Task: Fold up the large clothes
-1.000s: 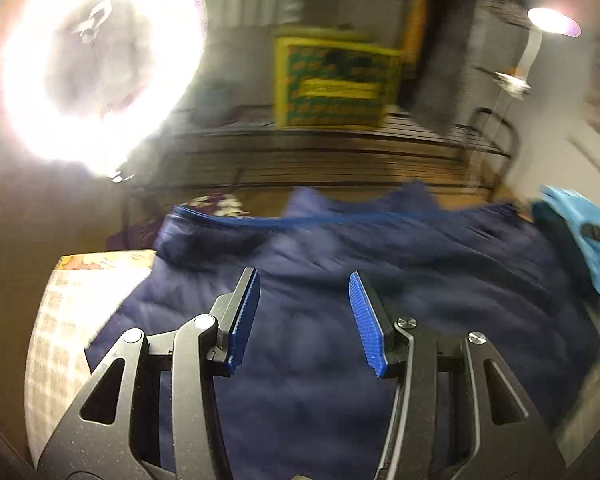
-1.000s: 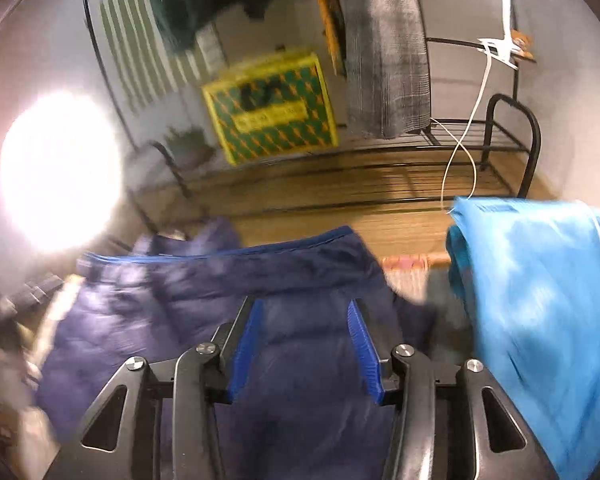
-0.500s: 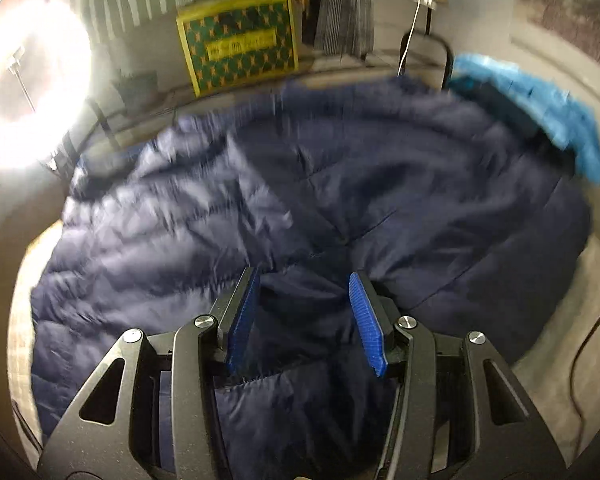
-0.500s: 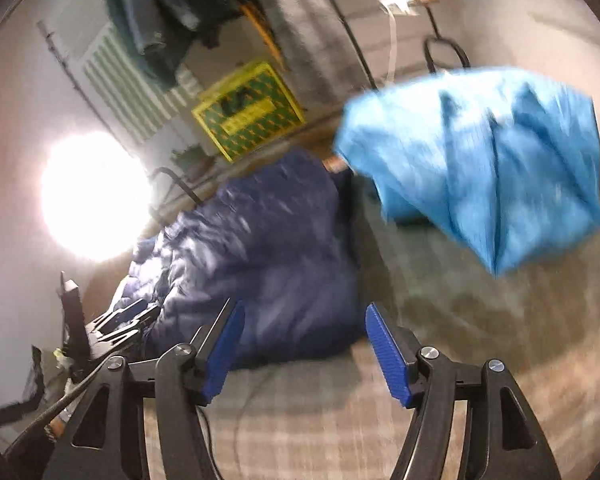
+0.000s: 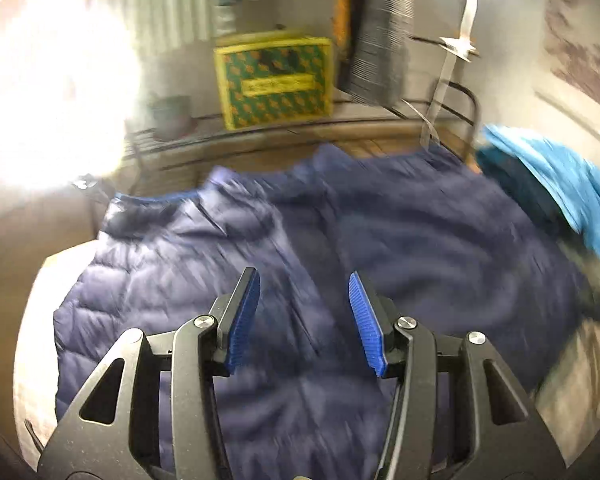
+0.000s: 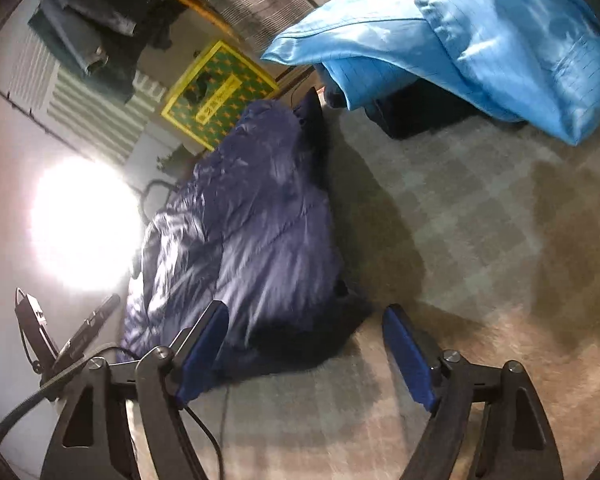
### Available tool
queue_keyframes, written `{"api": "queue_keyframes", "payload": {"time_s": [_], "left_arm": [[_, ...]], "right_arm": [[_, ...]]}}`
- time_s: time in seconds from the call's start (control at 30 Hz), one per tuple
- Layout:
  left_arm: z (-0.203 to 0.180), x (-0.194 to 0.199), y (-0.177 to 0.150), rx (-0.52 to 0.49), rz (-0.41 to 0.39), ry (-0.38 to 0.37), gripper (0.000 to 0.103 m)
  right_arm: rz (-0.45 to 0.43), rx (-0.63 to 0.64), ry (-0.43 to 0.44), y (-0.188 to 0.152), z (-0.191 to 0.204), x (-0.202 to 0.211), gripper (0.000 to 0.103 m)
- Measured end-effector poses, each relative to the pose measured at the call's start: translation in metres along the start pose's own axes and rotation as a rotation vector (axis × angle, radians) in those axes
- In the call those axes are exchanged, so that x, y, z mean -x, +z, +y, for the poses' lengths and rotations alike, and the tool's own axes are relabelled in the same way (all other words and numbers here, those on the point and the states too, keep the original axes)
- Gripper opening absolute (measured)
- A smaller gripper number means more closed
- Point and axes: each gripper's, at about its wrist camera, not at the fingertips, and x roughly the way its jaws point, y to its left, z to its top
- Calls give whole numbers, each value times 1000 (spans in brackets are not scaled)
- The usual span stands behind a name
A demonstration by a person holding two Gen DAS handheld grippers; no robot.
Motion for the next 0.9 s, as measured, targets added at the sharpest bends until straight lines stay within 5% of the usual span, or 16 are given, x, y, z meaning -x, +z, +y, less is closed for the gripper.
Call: {"api": "queue_keyframes", "payload": {"time_s": [0.23, 0.3, 0.37, 0.47, 0.7, 0.9], "left_arm": [[-2, -61, 6, 18, 79, 95, 50], [-5, -75, -2, 14, 104, 108, 50], [-7, -89, -13, 9, 130, 111, 50], [-12, -95, -18, -14, 125, 126, 50], [11, -44, -15, 89, 84, 28, 50], [32, 3, -51, 54, 98, -30, 50]], "right_arm": [[-27, -21, -23, 16, 10, -15, 76], [-12, -7, -39, 17, 13, -21, 62], [2, 20, -54, 18, 21, -28, 33], [-13, 75, -60, 16, 32, -22, 18], [-84, 233, -87, 26, 86, 13, 10], [-130, 412, -124, 23, 153, 31, 9]]}}
